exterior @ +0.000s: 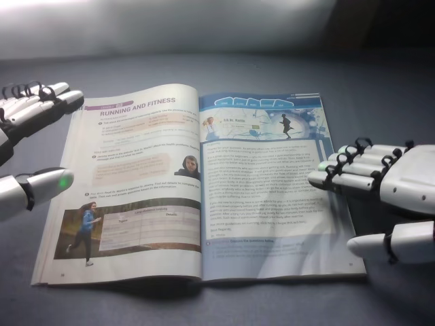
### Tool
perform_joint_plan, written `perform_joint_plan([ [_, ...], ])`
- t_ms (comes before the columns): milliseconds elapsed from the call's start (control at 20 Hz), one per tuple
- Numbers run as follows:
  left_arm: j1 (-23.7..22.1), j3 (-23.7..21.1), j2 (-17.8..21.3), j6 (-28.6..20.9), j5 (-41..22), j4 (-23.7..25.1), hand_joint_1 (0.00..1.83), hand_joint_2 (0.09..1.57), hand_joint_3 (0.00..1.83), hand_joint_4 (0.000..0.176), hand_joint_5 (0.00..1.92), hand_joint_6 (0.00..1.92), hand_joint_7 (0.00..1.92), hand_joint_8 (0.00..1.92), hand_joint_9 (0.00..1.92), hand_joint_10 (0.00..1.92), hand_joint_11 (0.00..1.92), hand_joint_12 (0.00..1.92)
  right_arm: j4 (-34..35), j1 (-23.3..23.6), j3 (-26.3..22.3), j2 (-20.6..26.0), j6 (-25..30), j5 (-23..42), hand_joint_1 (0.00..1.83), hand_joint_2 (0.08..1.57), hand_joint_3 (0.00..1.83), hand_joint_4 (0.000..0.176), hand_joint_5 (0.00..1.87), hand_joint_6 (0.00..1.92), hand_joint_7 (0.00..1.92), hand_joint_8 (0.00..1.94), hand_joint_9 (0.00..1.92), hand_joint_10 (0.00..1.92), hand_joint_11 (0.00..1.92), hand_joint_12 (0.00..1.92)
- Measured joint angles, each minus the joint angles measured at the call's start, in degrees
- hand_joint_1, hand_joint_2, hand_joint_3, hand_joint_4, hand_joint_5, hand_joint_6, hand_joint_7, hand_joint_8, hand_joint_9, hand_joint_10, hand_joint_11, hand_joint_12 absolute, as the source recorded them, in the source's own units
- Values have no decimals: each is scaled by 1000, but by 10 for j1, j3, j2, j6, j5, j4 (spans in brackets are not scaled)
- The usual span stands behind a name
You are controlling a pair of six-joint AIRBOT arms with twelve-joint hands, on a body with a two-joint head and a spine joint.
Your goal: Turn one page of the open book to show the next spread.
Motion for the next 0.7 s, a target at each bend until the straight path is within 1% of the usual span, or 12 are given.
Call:
perform_joint_plan([
  [100,9,-4,0,0,-4,-3,421,1347,0,0,131,14,9,2,0,0,52,34,-4,2,9,-11,0,-23,61,1300,5,0,0,0,0,0,0,0,0,0],
  [150,12,-4,0,0,-5,-4,409,1352,0,0,132,2,8,0,0,0,10,160,-5,3,10,-14,0,-29,43,1298,4,0,0,0,0,0,0,0,0,0],
  [200,16,-7,0,0,-7,-11,394,1352,0,0,126,0,3,0,0,0,1,187,-7,3,14,-20,2,-30,12,1294,2,0,0,0,0,0,0,0,0,0],
  [350,31,-12,1,0,-12,-22,391,1352,0,0,125,0,2,0,0,0,0,193,-22,20,21,-31,8,-40,2,1289,0,0,0,0,0,0,0,0,0,0],
  [400,39,-14,1,0,-10,-22,318,1353,0,9,97,0,0,0,0,0,0,94,-34,30,25,-38,14,-45,3,1292,1,0,0,0,0,0,0,0,0,0],
  [450,43,-15,0,-1,-5,-21,337,1343,0,10,110,6,6,2,0,0,0,75,-54,42,30,-49,26,-47,0,1289,0,0,0,0,0,0,0,0,0,0],
  [500,45,-15,0,-2,-5,-21,341,1337,0,19,112,5,3,1,0,0,0,14,-58,45,31,-55,28,-47,0,1292,1,0,0,0,0,0,0,0,0,0],
  [600,45,-15,0,-3,0,-26,339,1339,0,44,103,0,0,0,0,0,0,0,-77,58,35,-70,35,-47,0,1303,6,0,0,0,0,0,0,0,0,0],
  [650,46,-15,0,-3,1,-26,343,1344,0,32,104,1,0,0,0,0,0,0,-82,64,40,-78,37,-47,0,1293,1,0,0,0,0,0,0,0,0,0],
  [700,50,-15,-1,-5,1,-26,324,1345,1,40,99,0,0,0,0,0,0,0,-84,69,46,-86,37,-47,0,1282,0,0,0,0,0,0,0,0,0,0],
])
